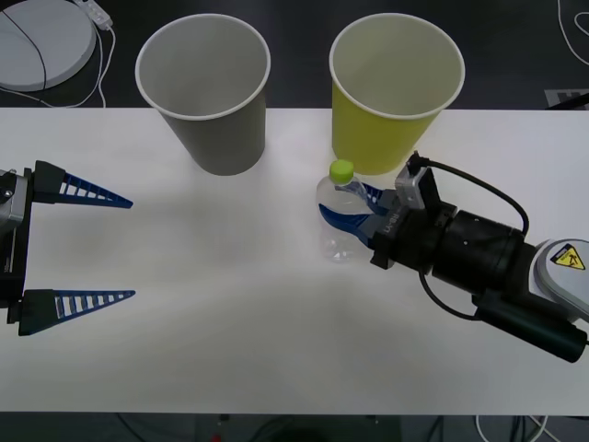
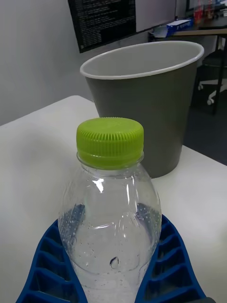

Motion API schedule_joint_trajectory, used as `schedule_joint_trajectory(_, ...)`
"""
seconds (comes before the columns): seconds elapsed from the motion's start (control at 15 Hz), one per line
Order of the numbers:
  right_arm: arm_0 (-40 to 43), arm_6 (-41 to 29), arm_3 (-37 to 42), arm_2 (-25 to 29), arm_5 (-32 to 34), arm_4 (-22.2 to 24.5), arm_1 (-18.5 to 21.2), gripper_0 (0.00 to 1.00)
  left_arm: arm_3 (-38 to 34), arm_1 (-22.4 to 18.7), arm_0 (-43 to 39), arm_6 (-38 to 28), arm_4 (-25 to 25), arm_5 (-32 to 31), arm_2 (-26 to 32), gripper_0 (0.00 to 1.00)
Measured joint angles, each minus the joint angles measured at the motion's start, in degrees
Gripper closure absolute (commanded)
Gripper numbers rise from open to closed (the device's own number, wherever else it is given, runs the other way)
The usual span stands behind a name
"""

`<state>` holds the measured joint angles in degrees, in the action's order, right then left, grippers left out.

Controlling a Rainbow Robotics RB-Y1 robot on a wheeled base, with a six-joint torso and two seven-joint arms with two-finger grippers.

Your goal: Put the can into the green bin and the plastic bottle into the gray bin

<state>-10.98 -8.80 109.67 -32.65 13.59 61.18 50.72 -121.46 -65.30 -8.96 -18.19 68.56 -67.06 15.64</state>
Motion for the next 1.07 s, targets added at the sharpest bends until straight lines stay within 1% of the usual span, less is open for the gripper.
schedule_joint_trajectory(0.53, 3.28, -2.68, 4.33, 3.83, 0.13, -9.08, 5.83, 1.00, 0.00, 0.00, 0.00, 0.00, 0.00, 0.00, 0.00, 0.00)
schedule_joint_trajectory(0.67, 3.89, -4.19, 4.41, 5.13, 0.43, -9.57, 6.67, 1.00, 0.00, 0.00, 0.00, 0.00, 0.00, 0.00, 0.00, 0.00)
schedule_joint_trajectory(0.8, 4.07, -6.09, 4.48, 6.02, 0.78, -9.05, 6.98, 1.00, 0.00, 0.00, 0.00, 0.00, 0.00, 0.00, 0.00, 0.00)
schedule_joint_trajectory(1.07, 4.75, -6.97, 4.49, 7.98, 1.63, -8.23, 7.03, 1.00, 0.00, 0.00, 0.00, 0.00, 0.00, 0.00, 0.00, 0.00)
